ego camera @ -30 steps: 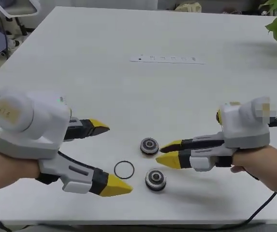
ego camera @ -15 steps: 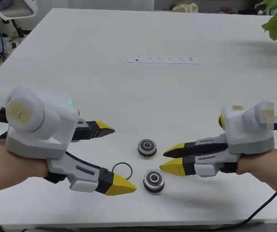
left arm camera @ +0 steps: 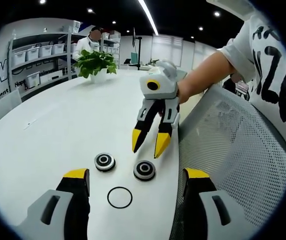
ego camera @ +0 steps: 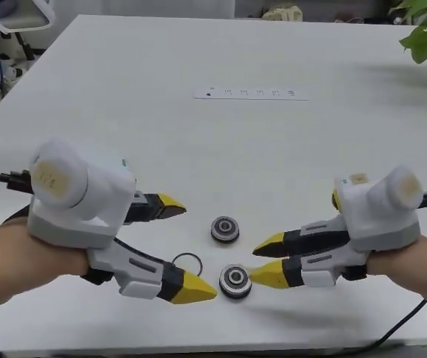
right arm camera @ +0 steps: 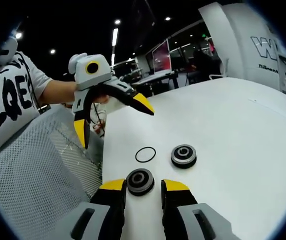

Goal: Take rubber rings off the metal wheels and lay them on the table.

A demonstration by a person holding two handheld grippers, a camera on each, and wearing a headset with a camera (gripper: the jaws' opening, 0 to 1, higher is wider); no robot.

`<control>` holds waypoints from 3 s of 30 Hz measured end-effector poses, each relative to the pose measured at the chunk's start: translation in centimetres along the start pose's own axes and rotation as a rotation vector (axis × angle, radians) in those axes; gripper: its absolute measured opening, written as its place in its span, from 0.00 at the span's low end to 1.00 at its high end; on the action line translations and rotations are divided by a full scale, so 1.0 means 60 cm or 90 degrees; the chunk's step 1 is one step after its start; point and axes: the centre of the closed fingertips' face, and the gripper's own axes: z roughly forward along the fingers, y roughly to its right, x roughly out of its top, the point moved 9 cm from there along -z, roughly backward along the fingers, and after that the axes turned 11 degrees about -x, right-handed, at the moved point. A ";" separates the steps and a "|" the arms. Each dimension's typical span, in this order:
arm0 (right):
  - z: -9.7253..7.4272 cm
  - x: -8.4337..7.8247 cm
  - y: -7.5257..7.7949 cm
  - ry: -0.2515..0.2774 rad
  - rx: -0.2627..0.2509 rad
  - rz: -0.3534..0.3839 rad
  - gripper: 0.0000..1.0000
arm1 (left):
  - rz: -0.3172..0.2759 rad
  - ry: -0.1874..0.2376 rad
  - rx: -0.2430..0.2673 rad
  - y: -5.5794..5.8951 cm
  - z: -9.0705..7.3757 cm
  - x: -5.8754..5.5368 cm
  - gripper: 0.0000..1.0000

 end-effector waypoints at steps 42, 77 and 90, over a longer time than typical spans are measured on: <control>0.026 -0.023 -0.014 -0.052 0.015 -0.093 0.20 | -0.023 -0.032 -0.078 0.003 0.070 -0.014 0.46; 0.028 -0.024 -0.011 -0.050 0.006 -0.119 0.17 | -0.010 -0.060 -0.085 -0.001 0.107 -0.025 0.17; 0.028 -0.023 -0.009 -0.048 0.003 -0.123 0.16 | 0.059 -0.080 -0.056 -0.001 0.108 -0.024 0.10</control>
